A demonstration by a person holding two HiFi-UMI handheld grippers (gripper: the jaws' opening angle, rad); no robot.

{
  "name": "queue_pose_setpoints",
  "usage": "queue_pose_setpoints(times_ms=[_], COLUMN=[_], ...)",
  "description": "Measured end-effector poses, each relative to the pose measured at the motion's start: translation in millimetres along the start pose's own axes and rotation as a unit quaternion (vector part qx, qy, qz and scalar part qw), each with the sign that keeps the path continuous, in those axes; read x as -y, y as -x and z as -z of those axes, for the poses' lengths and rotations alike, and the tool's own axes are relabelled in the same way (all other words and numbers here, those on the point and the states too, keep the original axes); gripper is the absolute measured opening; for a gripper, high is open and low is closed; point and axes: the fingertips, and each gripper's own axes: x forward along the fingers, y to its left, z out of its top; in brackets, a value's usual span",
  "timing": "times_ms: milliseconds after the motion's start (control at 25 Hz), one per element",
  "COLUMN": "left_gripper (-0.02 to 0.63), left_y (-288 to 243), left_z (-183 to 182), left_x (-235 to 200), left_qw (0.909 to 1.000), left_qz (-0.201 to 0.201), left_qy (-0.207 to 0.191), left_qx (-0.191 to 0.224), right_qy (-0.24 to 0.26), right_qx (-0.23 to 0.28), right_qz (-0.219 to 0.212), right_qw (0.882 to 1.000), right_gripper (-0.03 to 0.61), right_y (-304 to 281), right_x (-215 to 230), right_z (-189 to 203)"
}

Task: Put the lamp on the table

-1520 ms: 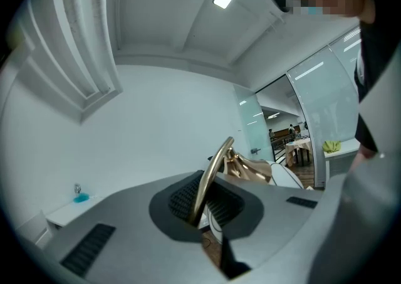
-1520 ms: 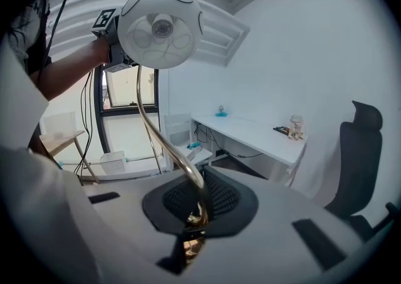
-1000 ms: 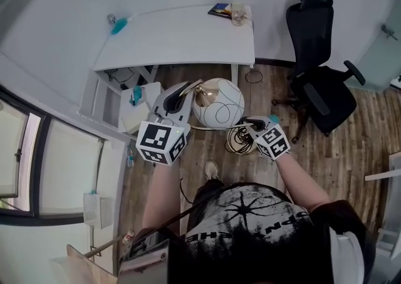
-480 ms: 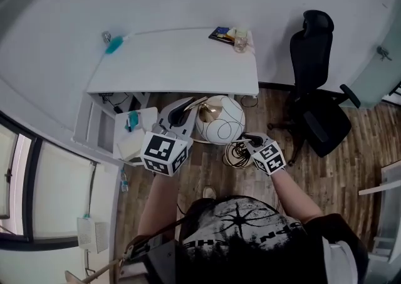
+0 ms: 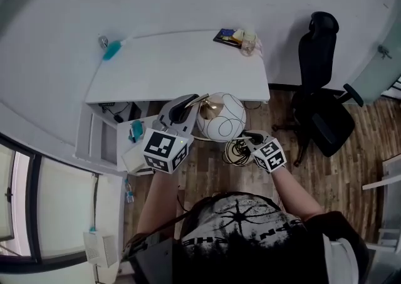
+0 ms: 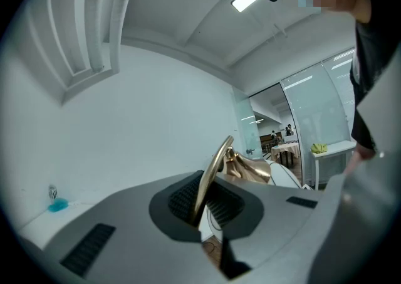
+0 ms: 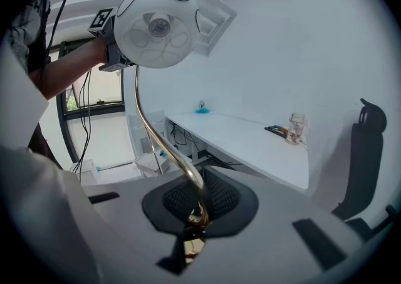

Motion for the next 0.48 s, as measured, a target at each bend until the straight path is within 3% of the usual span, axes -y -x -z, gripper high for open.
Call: queue_pose_setpoints(times_ms=[480], left_gripper=[0.015], left_y=[-5], left_z=[16], left_x=[-51], left_qw=[0.9999], left_qz=[0.006], left_qy=[0.014], left_qx=[0.001], right_qy=[-0.001], right_qx=[-0.014], right_qz=[0.006], right_qw=[1.000], right_gripper=[0.020], right_y=[-41], right_x=[0], right_z=[-15])
